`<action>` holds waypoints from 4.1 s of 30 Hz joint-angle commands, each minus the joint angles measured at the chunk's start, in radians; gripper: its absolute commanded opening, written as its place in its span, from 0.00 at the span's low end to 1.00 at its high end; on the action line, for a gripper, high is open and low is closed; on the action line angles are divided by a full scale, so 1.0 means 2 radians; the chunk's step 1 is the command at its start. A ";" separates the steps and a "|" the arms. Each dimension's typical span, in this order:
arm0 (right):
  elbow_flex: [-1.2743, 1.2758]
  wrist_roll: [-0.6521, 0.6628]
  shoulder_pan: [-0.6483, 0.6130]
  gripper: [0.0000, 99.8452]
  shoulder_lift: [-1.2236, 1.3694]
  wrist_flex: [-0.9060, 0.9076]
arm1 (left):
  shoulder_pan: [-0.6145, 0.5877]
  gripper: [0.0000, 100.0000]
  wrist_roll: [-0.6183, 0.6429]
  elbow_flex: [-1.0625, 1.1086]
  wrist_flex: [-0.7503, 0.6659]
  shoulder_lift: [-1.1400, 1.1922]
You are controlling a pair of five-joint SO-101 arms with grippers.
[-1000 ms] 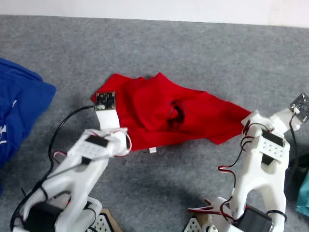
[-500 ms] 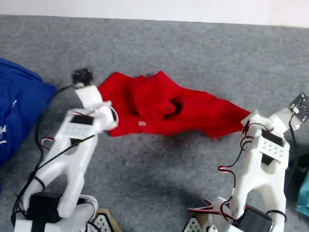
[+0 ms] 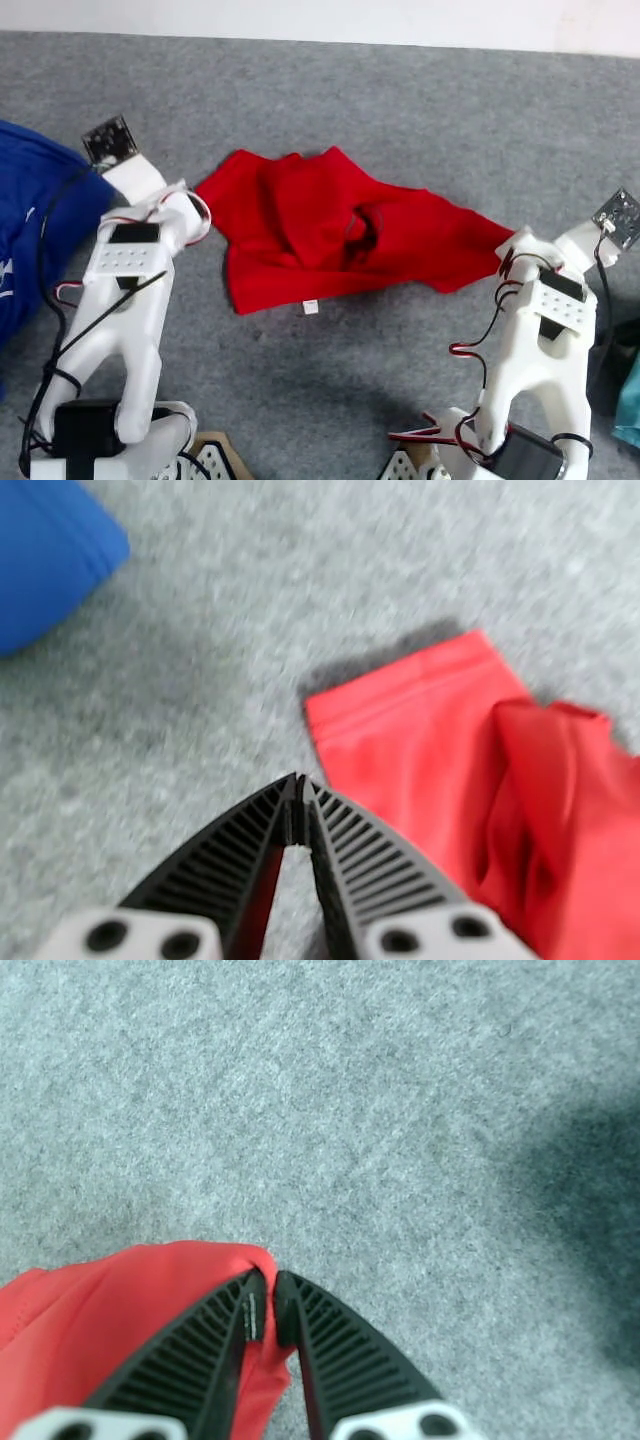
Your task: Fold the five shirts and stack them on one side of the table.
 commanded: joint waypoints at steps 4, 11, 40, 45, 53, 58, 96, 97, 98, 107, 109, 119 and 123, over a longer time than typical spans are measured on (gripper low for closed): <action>-0.009 0.005 -0.006 0.01 -0.011 0.003 | 0.036 0.32 0.005 0.016 0.106 -0.015; -0.009 0.005 -0.007 0.01 -0.010 0.003 | 0.134 0.32 -0.015 0.113 0.179 -0.129; -0.009 0.006 -0.013 0.01 -0.014 0.013 | 0.130 0.04 -0.073 -0.117 0.063 0.158; -0.009 0.006 -0.013 0.01 -0.014 0.013 | 0.105 0.01 -0.072 -0.165 -0.010 0.208; -0.009 0.006 -0.014 0.01 -0.013 0.013 | 0.092 0.01 -0.072 -0.339 0.013 0.341; -0.009 0.006 -0.016 0.01 -0.011 0.013 | 0.092 0.09 -0.072 -0.396 0.025 0.393; -0.009 0.020 -0.030 0.01 -0.010 0.013 | 0.016 0.25 -0.074 -0.455 0.213 0.315; -0.009 0.020 -0.030 0.01 -0.010 0.013 | 0.018 0.25 -0.074 -0.454 0.226 0.306; -0.009 0.020 -0.030 0.01 -0.010 0.013 | 0.024 0.25 -0.074 -0.453 0.240 0.301; -0.009 0.020 -0.030 0.01 -0.010 0.013 | 0.099 0.25 -0.120 -0.359 0.269 0.255; -0.009 0.020 -0.030 0.01 -0.010 0.013 | 0.101 0.25 -0.122 -0.352 0.255 0.257; -0.009 0.020 -0.030 0.01 -0.010 0.013 | 0.105 0.25 -0.121 -0.386 0.208 0.329; -0.009 0.020 -0.030 0.01 -0.010 0.013 | 0.124 0.25 -0.121 -0.386 0.209 0.329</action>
